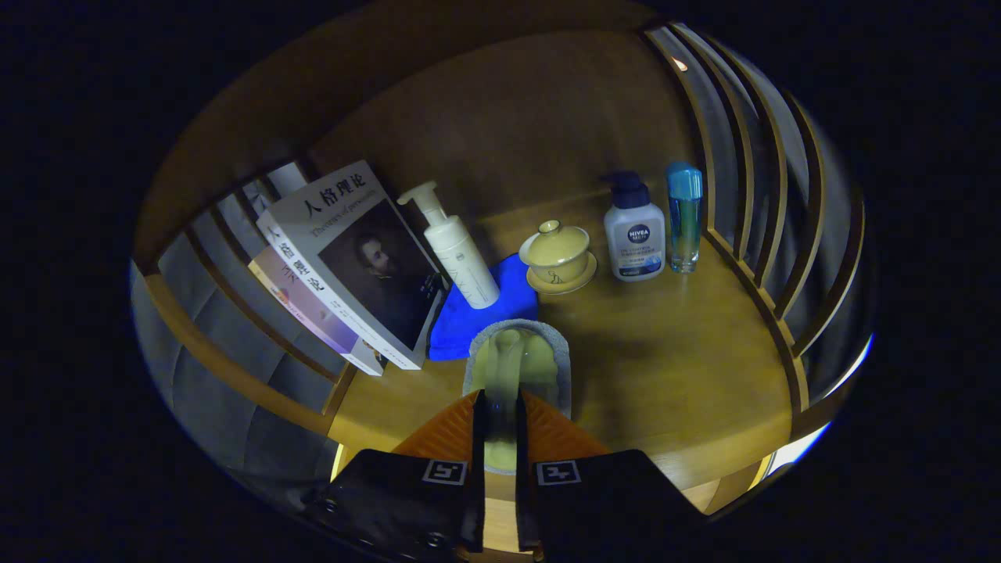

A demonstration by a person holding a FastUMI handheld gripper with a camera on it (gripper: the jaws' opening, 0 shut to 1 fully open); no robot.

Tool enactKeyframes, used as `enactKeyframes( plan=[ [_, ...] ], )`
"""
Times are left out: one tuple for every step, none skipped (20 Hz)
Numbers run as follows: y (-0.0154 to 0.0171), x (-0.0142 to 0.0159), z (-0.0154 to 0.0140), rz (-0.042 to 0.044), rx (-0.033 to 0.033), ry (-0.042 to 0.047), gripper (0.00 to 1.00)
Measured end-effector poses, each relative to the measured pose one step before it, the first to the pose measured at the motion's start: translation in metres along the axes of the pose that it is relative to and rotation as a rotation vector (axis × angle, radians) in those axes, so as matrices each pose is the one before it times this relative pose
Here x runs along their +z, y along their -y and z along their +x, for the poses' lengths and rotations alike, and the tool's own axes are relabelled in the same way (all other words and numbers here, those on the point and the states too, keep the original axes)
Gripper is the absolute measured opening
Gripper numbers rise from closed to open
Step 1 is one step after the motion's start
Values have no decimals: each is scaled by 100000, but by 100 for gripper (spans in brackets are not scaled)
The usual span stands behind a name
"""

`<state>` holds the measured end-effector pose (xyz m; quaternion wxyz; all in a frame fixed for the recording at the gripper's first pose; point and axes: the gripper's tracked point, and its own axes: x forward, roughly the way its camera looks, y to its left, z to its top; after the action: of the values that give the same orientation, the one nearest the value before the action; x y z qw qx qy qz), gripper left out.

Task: Pull open the drawer, take out the items inside it, and place them on the countertop above the cabinet.

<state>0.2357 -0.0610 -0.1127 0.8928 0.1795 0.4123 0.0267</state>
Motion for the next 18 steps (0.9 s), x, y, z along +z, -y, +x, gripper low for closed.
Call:
enactKeyframes(
  plan=[
    [322,1,416,655,-1216,-507,18],
    [205,-146,231,137,-868,-359,18],
    [279,78,90,-444,-966,15,18],
    [0,-195,360,-578,-133,-42,20],
    [-42,-79,104,-98,135,-334,20],
    [-126,-127,261,430,406,-538,20],
    [10,-48,250,766,-182,-725,20],
    [-163,-154,78,517,649,-613,22],
    [-153,-152,280,270,983,-920,23],
    [-304,-238,33,262,1299,-347,23],
    [-326,16,-150,264,1536,-110,27],
    [-322,39,-162,479,1196,110,34],
    [-105,221,-324,481,588,637,40],
    [-168,77,-246,105,683,733,45],
    [-214,83,-528,-269,811,1058,58],
    [-74,19,-516,-887,133,1722,72],
    [-122,-50,-876,-1485,177,1619,85],
    [-139,-179,-826,-1674,-87,1738,98]
  ],
)
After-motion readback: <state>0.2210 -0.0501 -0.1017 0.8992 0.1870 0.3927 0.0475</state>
